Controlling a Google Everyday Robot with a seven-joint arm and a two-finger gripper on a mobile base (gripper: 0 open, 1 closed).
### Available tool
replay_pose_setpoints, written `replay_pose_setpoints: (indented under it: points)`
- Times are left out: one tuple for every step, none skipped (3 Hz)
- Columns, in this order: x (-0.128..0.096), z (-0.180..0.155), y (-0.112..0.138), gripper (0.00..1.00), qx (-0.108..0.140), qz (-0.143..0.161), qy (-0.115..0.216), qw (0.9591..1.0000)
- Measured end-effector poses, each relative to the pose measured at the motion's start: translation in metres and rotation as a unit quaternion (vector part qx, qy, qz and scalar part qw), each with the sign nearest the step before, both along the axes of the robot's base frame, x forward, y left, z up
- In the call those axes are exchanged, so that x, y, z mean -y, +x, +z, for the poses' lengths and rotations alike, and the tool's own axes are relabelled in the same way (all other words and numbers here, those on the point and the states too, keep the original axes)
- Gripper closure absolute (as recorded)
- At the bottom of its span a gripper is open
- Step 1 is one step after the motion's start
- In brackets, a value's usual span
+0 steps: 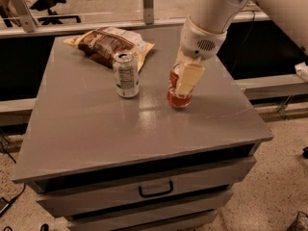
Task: Move coke can near 7up can
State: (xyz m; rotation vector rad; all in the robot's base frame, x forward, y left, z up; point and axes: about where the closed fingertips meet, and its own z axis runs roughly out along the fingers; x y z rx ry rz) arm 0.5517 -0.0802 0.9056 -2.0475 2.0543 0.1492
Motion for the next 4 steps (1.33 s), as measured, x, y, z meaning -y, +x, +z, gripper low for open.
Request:
replay_pose_setpoints:
  points:
    - [-0.021, 0.003, 0.008, 1.00, -0.001, 0.021, -0.001, 0.9998]
    - [-0.037, 0.004, 0.015, 1.00, -0.001, 0.038, -0.002, 0.9993]
    - [-0.050, 0.002, 0.022, 0.80, -0.005, 0.049, -0.007, 0.9988]
    - [-0.059, 0.000, 0.027, 0.59, -0.007, 0.059, -0.007, 0.9982]
